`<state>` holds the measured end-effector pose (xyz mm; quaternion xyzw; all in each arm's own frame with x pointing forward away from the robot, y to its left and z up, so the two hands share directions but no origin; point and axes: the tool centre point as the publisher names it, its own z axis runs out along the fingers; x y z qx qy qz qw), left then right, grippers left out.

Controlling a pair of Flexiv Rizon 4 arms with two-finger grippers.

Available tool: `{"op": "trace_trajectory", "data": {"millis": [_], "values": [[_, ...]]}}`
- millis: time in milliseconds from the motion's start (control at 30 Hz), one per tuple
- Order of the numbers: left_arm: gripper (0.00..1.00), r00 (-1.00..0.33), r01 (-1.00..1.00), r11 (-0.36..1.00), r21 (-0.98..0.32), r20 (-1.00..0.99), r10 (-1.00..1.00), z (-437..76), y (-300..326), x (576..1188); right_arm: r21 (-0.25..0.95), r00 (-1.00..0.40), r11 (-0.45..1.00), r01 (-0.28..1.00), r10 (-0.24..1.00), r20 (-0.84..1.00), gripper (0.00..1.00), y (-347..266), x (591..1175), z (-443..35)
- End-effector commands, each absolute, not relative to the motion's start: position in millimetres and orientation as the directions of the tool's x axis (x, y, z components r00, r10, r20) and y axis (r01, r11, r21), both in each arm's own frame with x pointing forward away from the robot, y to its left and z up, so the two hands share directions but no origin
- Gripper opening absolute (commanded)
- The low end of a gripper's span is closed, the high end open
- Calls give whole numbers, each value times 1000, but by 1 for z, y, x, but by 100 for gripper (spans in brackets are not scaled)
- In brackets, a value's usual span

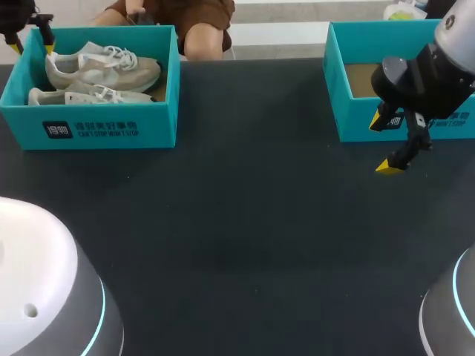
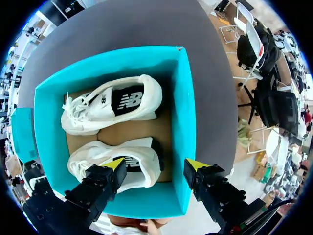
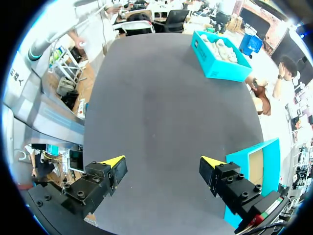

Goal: Take the shoe out of the shoebox, open the shoe tongue, remove and reinsert the insole, then place the shoe into the shoebox

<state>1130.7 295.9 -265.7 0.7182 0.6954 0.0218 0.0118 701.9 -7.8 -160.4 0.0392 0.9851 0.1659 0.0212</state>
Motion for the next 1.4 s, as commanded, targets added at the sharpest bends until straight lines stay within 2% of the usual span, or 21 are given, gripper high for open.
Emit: {"op": "trace_trajectory", "data": {"millis": [33, 267, 600, 700, 800, 900, 1133, 1300, 1400], "values": [[79, 28, 991, -30, 129, 16, 999, -257, 299, 1076, 325, -996, 943, 71, 84, -26, 100, -7, 704, -161], [82, 70, 989, -72, 130, 18, 997, -262, 296, 1047, 325, -996, 943, 71, 84, -26, 100, -7, 704, -161], [80, 88, 987, -93, 132, 44, 995, -289, 300, 1020, 325, -996, 943, 71, 84, -26, 100, -7, 704, -161], [79, 89, 987, -95, 130, 47, 995, -299, 300, 1019, 325, -996, 943, 71, 84, -26, 100, -7, 704, -161], [83, 88, 985, -95, 144, 49, 995, -305, 299, 1020, 325, -996, 943, 71, 84, -26, 100, -7, 704, -161], [82, 77, 986, -84, 142, 54, 996, -310, 296, 1024, 325, -996, 943, 71, 84, -26, 100, -7, 704, -161], [84, 75, 991, -81, 103, 57, 996, -312, 291, 1030, 325, -996, 943, 71, 84, -26, 100, -7, 704, -161], [80, 60, 995, -65, 76, 61, 996, -320, 290, 1035, 325, -996, 943, 71, 84, -26, 100, -7, 704, -161], [75, 53, 996, -57, 62, 68, 996, -326, 289, 1037, 325, -996, 943, 71, 84, -26, 100, -7, 704, -161]]}}
